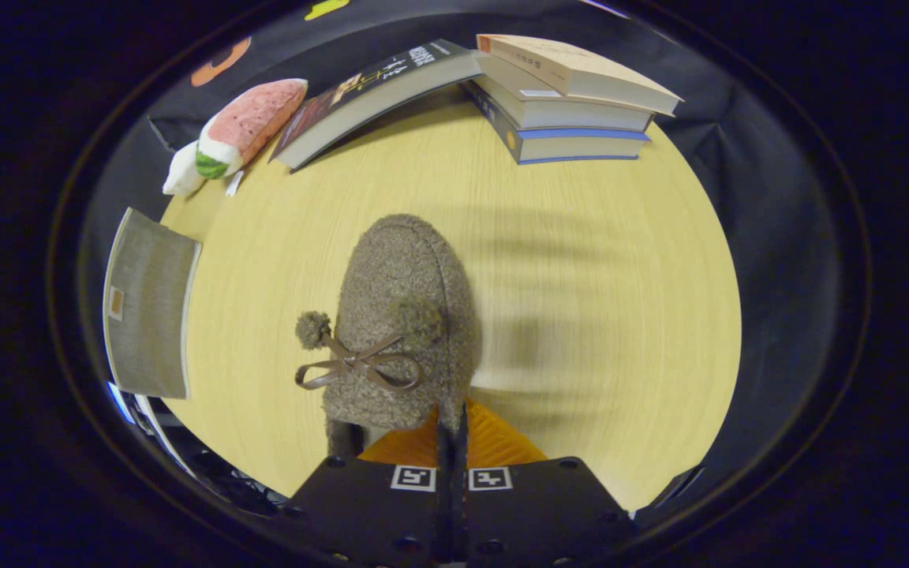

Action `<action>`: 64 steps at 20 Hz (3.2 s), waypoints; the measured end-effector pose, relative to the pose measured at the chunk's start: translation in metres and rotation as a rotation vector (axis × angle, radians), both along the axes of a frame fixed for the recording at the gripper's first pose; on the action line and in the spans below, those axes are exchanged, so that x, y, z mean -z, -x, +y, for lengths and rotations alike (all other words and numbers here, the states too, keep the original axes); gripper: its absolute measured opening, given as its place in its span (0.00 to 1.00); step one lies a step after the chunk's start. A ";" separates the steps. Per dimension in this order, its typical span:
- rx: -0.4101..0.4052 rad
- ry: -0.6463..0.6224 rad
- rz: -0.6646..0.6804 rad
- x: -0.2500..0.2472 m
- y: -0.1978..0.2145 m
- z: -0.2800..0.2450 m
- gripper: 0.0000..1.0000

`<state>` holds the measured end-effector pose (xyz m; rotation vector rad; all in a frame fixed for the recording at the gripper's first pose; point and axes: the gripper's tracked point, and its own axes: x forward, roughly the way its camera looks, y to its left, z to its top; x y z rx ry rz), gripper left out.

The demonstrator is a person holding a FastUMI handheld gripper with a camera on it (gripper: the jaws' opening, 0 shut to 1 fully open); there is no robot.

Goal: Open the storage box then place both shoes into the box .Put the left shoe in first, then the right shoe, with the right side of both shoes facing outward in a uniform manner.

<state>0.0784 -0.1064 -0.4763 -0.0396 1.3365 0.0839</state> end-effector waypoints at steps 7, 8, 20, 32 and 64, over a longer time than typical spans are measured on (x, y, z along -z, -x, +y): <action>0.014 -0.113 -0.035 -0.050 0.025 0.046 0.01; 0.000 -0.133 -0.035 -0.062 0.031 0.060 0.01; -0.191 -0.328 -0.088 -0.189 0.066 0.286 0.00; -0.047 -0.276 0.049 -0.135 0.051 0.440 0.00; 0.029 0.013 -0.122 -0.123 0.061 0.452 0.80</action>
